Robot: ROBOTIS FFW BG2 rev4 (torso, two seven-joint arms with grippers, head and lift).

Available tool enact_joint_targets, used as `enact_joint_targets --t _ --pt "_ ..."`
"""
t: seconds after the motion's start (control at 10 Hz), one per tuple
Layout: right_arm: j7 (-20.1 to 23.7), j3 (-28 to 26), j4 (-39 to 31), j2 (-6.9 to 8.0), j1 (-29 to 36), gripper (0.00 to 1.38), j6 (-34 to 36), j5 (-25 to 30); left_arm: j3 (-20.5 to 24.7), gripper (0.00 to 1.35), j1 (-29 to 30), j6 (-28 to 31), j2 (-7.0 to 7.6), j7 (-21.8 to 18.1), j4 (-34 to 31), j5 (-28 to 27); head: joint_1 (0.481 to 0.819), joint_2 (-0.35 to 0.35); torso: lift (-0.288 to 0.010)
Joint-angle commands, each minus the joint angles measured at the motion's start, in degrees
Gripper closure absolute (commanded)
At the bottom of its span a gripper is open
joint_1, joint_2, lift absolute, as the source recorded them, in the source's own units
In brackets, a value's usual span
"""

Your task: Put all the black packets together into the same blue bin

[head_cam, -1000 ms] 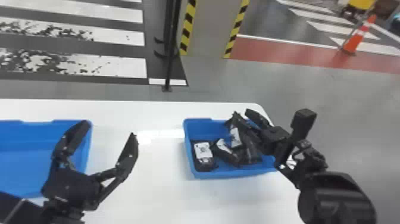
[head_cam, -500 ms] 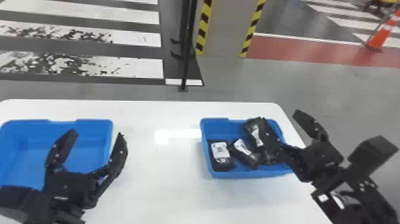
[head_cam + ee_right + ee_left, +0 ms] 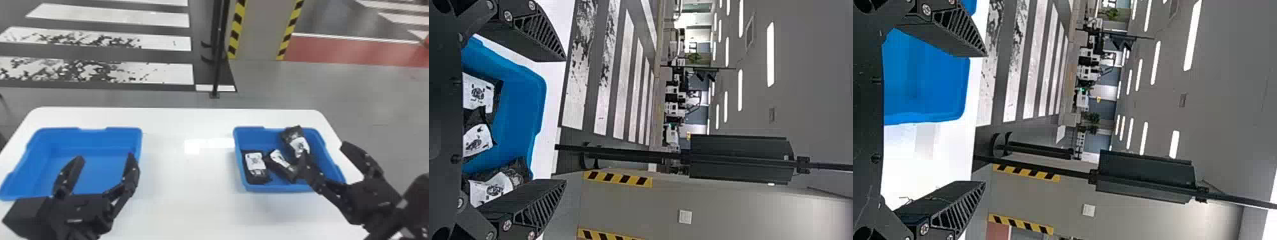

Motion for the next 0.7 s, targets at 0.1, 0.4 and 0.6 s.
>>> enact_joint_targets --t 0.1,0.4,0.6 --pt "0.01 0.34 -0.37 0.08 0.02 0.16 1.4 1.12 0.16 0.12 1.3 -4.49 0.13 1.48 -0.09 -1.41 0.695 -0.146 -0.11" --pt "0.01 0.8 -0.51 -0.09 -0.13 0.16 1.26 0.89 0.5 0.11 1.58 -5.9 -0.05 1.74 0.05 -1.87 0.695 -0.127 -0.11" --pt "0.1 1.03 -0.51 -0.18 -0.13 0.16 1.26 0.55 0.16 0.11 1.16 -7.02 0.04 1.83 0.05 -4.04 0.695 -0.122 -0.11"
